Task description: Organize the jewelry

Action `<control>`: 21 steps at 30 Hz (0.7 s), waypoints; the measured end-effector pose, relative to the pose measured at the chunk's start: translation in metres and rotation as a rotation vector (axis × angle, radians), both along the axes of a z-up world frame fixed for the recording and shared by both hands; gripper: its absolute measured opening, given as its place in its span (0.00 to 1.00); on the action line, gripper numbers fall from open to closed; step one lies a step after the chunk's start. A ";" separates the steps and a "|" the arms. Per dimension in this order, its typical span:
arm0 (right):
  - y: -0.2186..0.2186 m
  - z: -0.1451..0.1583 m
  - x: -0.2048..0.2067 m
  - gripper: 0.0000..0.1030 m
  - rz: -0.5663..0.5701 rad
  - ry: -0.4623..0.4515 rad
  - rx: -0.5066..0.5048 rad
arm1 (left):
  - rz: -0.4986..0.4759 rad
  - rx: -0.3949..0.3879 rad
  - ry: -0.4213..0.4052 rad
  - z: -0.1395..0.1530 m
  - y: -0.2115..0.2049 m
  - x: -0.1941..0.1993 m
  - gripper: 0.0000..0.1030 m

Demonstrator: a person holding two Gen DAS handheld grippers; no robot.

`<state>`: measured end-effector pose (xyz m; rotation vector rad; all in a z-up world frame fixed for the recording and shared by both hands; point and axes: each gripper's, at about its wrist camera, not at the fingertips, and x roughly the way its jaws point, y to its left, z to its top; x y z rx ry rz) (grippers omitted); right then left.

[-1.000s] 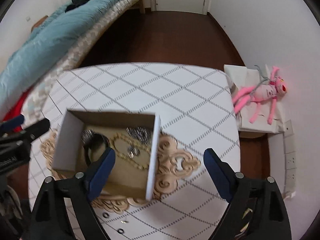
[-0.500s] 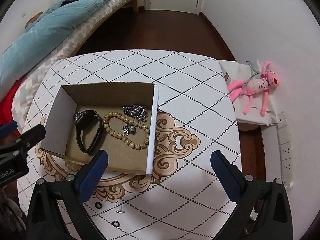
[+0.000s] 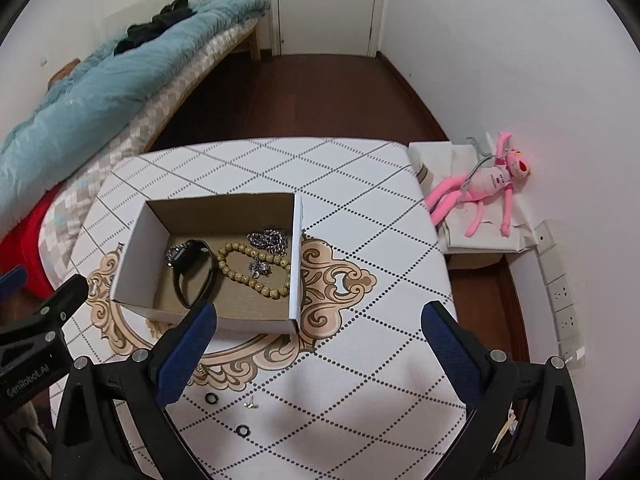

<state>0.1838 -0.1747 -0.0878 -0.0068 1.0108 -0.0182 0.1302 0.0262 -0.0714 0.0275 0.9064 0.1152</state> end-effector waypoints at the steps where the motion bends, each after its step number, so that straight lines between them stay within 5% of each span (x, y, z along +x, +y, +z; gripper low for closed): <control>1: -0.001 0.005 -0.005 1.00 -0.005 -0.015 0.001 | -0.001 -0.006 -0.011 0.005 -0.001 -0.005 1.00; 15: -0.017 0.073 -0.065 1.00 -0.049 -0.181 0.040 | -0.017 -0.055 -0.105 0.054 -0.013 -0.053 1.00; 21: -0.024 0.074 -0.075 1.00 -0.049 -0.157 0.070 | 0.006 0.022 -0.089 0.046 -0.019 -0.059 1.00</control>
